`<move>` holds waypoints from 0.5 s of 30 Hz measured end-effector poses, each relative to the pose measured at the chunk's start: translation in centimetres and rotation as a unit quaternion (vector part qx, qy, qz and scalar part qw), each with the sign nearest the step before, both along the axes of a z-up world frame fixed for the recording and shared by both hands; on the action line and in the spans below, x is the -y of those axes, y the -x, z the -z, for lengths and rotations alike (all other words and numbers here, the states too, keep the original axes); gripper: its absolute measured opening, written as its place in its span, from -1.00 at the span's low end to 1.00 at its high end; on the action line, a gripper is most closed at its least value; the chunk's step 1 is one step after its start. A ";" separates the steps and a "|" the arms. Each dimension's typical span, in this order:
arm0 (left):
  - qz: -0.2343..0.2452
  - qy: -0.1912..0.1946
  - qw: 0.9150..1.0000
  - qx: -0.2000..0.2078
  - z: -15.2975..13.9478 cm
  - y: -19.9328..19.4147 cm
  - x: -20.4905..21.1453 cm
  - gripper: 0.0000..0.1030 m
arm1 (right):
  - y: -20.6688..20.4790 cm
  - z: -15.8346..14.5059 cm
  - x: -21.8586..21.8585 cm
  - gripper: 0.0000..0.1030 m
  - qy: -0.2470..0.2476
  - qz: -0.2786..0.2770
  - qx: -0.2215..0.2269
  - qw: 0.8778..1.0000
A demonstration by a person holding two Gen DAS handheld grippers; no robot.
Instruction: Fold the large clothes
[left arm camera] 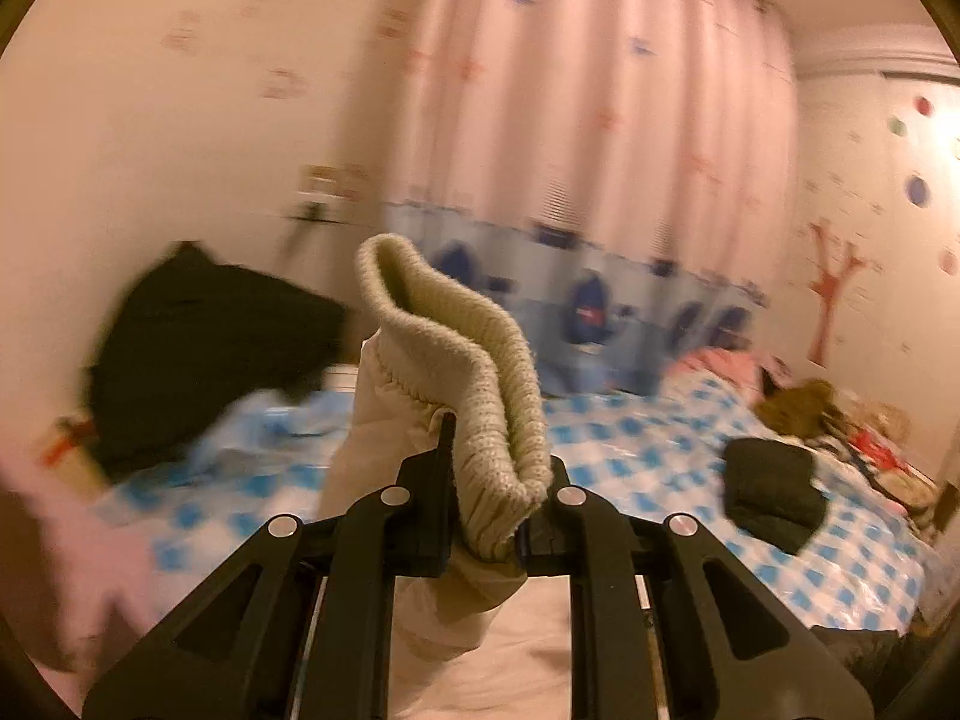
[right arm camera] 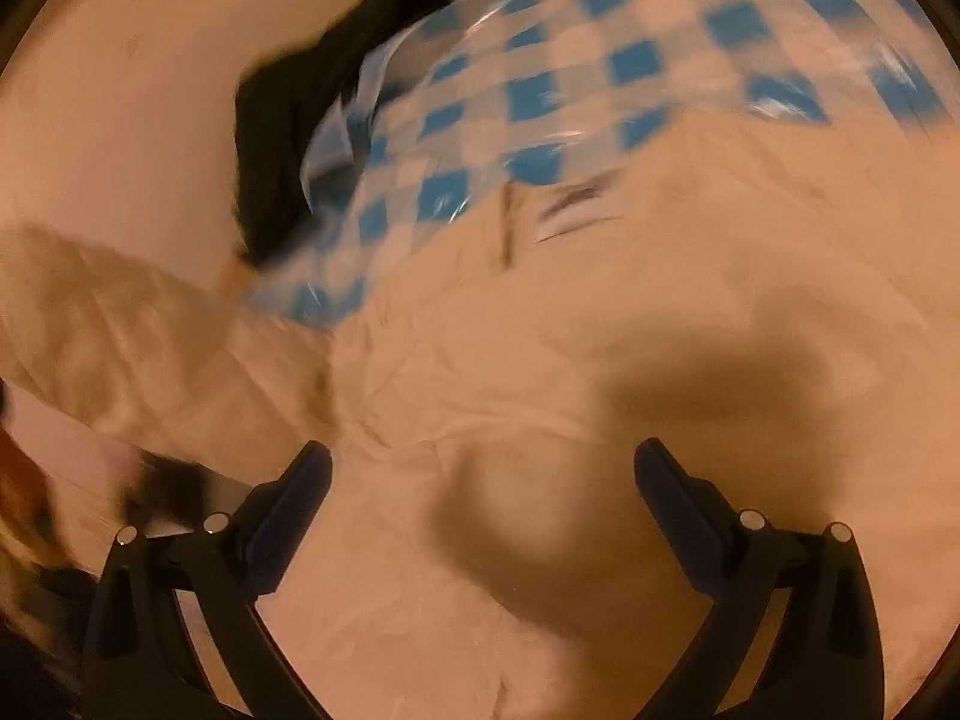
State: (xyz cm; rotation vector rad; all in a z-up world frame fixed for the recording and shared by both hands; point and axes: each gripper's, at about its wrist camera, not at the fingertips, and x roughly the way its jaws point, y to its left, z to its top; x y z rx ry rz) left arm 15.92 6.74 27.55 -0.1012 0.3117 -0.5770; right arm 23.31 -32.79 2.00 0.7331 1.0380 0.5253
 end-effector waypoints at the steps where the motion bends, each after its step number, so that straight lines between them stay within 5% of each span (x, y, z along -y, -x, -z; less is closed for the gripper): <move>1: 0.021 -0.005 1.000 -0.003 0.4 -0.5 2.8 -0.74 | 0.6 0.4 2.0 0.89 -0.040 0.011 -0.005 0.999; 4: 0.081 -0.023 0.996 -0.022 3.3 -1.5 11.5 -0.74 | 2.1 1.3 7.2 0.89 -0.165 0.036 -0.006 0.986; 9: 0.154 -0.048 0.980 -0.119 13.8 -3.9 24.2 -0.74 | 3.9 2.3 12.9 0.89 -0.311 0.058 0.016 0.949; 11: 0.166 -0.071 0.969 -0.170 18.8 -4.9 28.2 -0.70 | 4.5 2.9 14.1 0.89 -0.333 0.060 0.014 0.941; 15: 0.170 -0.153 0.934 -0.275 28.8 -5.7 33.6 -0.52 | 3.7 4.6 15.1 0.90 -0.352 0.057 -0.013 0.934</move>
